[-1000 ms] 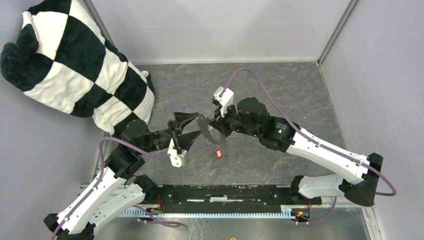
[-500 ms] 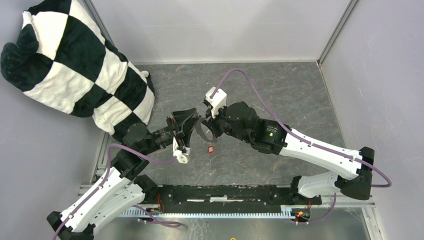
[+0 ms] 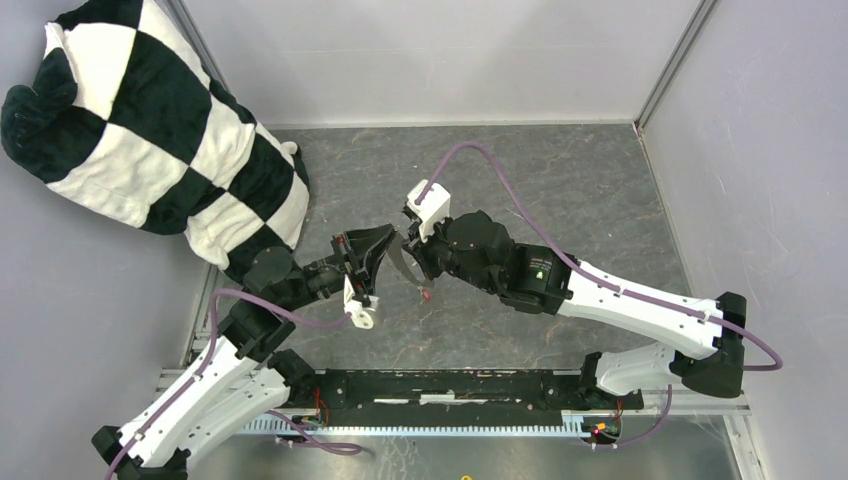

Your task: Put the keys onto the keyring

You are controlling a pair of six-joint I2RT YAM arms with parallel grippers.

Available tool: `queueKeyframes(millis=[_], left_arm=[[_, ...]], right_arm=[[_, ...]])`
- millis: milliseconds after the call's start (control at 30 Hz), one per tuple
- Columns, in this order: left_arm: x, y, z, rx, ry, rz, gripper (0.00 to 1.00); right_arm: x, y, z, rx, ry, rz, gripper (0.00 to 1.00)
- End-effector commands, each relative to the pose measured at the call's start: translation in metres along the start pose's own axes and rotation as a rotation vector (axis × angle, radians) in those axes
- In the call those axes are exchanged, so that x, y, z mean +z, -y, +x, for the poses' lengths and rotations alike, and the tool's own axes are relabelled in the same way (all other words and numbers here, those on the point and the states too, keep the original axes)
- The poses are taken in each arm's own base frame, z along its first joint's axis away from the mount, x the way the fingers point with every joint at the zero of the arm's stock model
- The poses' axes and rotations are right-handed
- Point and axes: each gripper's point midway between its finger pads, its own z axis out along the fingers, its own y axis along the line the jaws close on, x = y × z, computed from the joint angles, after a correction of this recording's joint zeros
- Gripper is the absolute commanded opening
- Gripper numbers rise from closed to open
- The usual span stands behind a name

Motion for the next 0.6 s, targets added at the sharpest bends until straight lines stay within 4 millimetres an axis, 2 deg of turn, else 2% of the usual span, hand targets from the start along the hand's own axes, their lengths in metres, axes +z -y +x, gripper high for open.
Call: queueKeyframes(millis=[0,100,367,433,567], left_arm=[[0.000,0.000,-0.007,-0.046,0.015,0.047,0.23],[0.002,0.002,-0.006,-0.062,0.012,0.071,0.21],[0.002,-0.003,-0.009,-0.096,0.015,0.061,0.07],[0.002,-0.005,-0.010,-0.133,0.017,0.054,0.02],[0.004,-0.009,-0.016,-0.272,0.029,0.041,0.02]], right_arm=[[-0.012,-0.004,-0.047,0.026,0.137,-0.009,0.00],[-0.013,-0.006,-0.047,0.022,0.137,-0.012,0.00],[-0.013,-0.007,-0.041,0.000,0.124,-0.007,0.00],[-0.014,-0.006,-0.040,-0.001,0.125,-0.007,0.00],[-0.017,-0.008,-0.042,0.005,0.143,-0.019,0.00]])
